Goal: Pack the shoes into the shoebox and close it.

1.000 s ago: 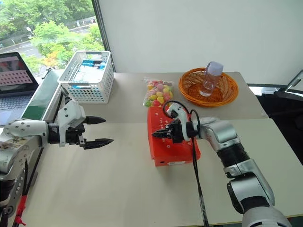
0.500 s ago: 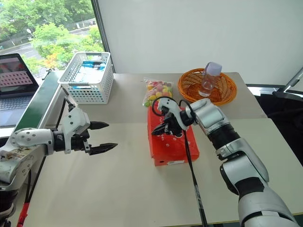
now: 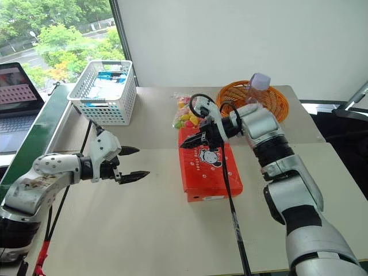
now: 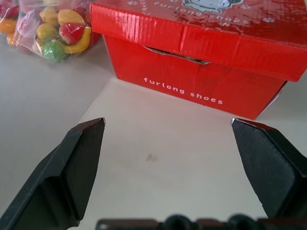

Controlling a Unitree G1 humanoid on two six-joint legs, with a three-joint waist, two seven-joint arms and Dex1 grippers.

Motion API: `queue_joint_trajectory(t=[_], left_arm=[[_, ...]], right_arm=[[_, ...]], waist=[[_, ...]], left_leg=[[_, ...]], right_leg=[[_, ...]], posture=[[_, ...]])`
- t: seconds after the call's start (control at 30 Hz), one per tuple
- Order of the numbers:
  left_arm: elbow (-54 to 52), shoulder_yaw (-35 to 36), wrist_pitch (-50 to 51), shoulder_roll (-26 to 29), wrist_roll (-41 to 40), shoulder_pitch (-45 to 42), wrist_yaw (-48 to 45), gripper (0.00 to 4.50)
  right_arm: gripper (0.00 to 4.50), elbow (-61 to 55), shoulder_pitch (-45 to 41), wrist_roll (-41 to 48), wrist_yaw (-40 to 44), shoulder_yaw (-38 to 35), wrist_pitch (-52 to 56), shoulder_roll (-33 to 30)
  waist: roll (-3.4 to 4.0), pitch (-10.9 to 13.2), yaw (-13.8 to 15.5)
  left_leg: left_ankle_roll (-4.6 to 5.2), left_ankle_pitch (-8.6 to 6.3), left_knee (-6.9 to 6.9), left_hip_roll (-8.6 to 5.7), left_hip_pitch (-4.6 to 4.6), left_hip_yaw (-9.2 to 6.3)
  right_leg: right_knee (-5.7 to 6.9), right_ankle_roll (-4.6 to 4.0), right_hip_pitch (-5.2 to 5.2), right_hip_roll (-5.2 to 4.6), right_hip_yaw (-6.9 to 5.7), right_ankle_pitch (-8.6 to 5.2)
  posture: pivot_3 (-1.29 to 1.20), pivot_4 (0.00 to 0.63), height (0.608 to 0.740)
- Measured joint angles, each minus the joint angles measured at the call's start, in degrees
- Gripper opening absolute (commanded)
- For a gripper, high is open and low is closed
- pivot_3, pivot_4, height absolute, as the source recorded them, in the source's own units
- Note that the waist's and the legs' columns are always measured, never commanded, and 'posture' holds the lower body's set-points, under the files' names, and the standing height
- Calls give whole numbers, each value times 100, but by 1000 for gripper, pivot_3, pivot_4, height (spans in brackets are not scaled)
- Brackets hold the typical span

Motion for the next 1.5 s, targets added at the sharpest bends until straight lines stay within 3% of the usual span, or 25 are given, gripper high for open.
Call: queue_joint_trajectory(t=[0.27,0.4,0.5,0.73,0.87,0.9,1.07,1.17,1.2,1.3,1.5], left_arm=[[-40,2,-40,0,90,145,5,4500],[-92,3,-24,0,91,150,48,4500],[-191,14,-5,0,89,176,90,4500],[-263,35,72,0,88,231,150,4500],[-264,38,74,0,86,231,152,4500],[-264,40,72,-2,82,228,149,4500],[-246,149,85,-87,-18,146,147,4500],[-257,178,92,-229,-179,84,138,4500],[-259,233,94,-276,-260,75,141,4500],[-264,385,84,-325,-402,60,144,4500],[-347,635,73,-446,-580,172,228,4500]], right_arm=[[22,1948,-397,-895,-90,39,-1407,644],[22,2175,-391,-1548,-182,410,-2431,693],[22,2220,-401,-2031,-390,670,-3246,692],[22,2406,-315,-2217,-622,464,-3446,711],[22,2114,-141,-2082,-387,116,-3219,688],[22,1824,-24,-1923,-210,-40,-2934,607],[22,62,662,-1147,329,-598,-1734,210],[22,-1078,1035,-778,281,-973,-1480,-2],[453,-1573,1276,-613,125,-1192,-1435,-98],[1023,-2297,1731,-462,-248,-1463,-1300,-341],[3059,-3483,2534,-130,-438,-1825,-886,-1083]], waist=[[0,1,-35],[1,-2,-22],[-6,-8,-4],[-33,-30,29],[-35,-33,20],[-35,-32,23],[-31,-28,16],[-30,-27,14],[-30,-27,21],[-31,-27,20],[-31,-26,24]], left_leg=[[0,0,0,2,-1,0],[-1,0,2,1,15,1],[-3,-2,1,1,109,3],[-52,-28,0,0,159,24],[-45,-23,0,2,134,30],[-4,2,-2,4,117,29],[-4,-5,-4,1,3,23],[0,-10,-8,3,-8,17],[-1,-13,-7,2,-8,17],[-2,-12,-3,0,-6,20],[-2,-12,-1,0,-1,21]], right_leg=[[4,1,-1,3,3,1],[2,4,15,1,3,2],[-2,10,103,-4,1,-13],[-4,-6,120,-24,2,-31],[4,-30,118,-20,7,-11],[3,-5,105,-17,8,0],[9,11,2,-11,12,-6],[3,12,-6,-6,9,-7],[3,13,-5,-6,9,-8],[1,16,0,-9,10,-6],[-3,18,5,-9,12,-8]], posture=[[0,150,740],[0,150,740],[0,150,740],[0,150,740],[0,150,740],[0,150,740],[0,150,740],[0,150,740],[0,150,740],[0,150,740],[0,150,740]])
